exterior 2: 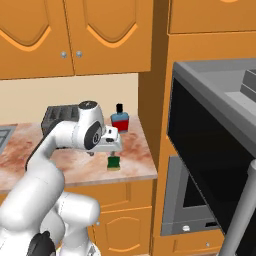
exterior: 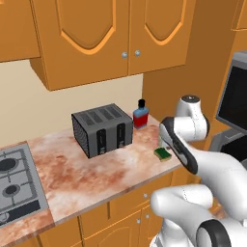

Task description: Place the sponge inside the microwave to prepare for sanitizing.

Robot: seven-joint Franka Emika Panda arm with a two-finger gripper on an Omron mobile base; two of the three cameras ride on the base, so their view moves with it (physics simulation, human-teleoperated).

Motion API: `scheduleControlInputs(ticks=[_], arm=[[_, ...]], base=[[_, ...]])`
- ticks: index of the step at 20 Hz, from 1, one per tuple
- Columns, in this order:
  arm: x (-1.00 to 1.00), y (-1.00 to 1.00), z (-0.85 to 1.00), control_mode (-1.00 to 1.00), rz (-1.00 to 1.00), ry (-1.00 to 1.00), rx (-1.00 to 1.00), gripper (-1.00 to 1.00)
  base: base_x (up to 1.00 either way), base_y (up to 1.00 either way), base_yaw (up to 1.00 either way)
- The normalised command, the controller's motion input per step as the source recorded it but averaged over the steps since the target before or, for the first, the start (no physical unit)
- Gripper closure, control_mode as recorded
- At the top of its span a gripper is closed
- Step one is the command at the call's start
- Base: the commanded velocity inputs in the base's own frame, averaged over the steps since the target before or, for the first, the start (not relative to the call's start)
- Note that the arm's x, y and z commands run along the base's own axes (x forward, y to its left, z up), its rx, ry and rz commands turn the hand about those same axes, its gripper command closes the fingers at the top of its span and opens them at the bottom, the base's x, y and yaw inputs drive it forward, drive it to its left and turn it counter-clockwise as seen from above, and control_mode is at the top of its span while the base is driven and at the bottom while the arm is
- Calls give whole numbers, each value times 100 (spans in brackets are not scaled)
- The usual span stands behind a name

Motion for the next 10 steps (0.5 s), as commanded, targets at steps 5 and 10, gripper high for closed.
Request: scheduleControlInputs(ticks=[5,10], arm=[[61,-1,-55,-100,3,5,0,-100],[65,0,-53,-100,0,7,0,-100]], base=[[0,0,0],[0,0,0]])
